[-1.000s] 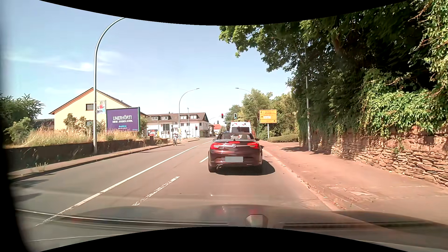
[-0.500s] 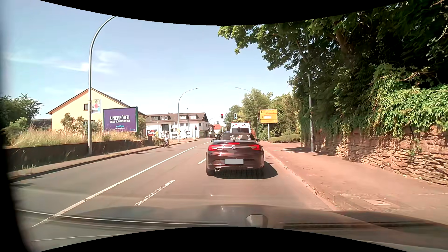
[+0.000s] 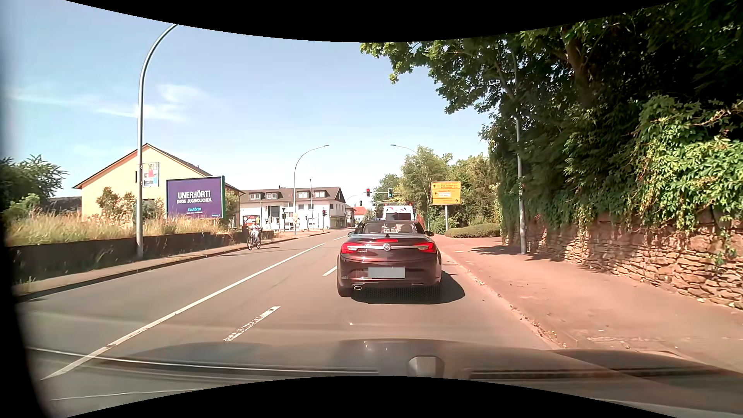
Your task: Follow the waypoints while adhering to traffic rules and regulations
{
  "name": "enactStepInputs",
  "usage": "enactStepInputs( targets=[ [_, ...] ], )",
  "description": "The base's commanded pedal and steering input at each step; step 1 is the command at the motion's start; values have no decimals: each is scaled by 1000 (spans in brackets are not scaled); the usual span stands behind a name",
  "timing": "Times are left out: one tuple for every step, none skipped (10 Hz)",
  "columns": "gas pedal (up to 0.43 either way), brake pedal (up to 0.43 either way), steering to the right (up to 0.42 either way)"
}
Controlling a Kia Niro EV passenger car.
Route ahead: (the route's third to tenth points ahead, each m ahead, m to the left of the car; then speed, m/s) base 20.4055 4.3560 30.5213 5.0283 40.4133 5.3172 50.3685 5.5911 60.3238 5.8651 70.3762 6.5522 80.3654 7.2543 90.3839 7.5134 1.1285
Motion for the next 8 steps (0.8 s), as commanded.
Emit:
enactStepInputs(
  targets=[
    [0, 6, 4],
    [0, 6, 4],
    [0, 0, 4],
    [0, 6, 4],
    [0, 6, 4],
    [0, 6, 4],
    [0, 6, 4],
    [0, 6, 4]
  ],
)
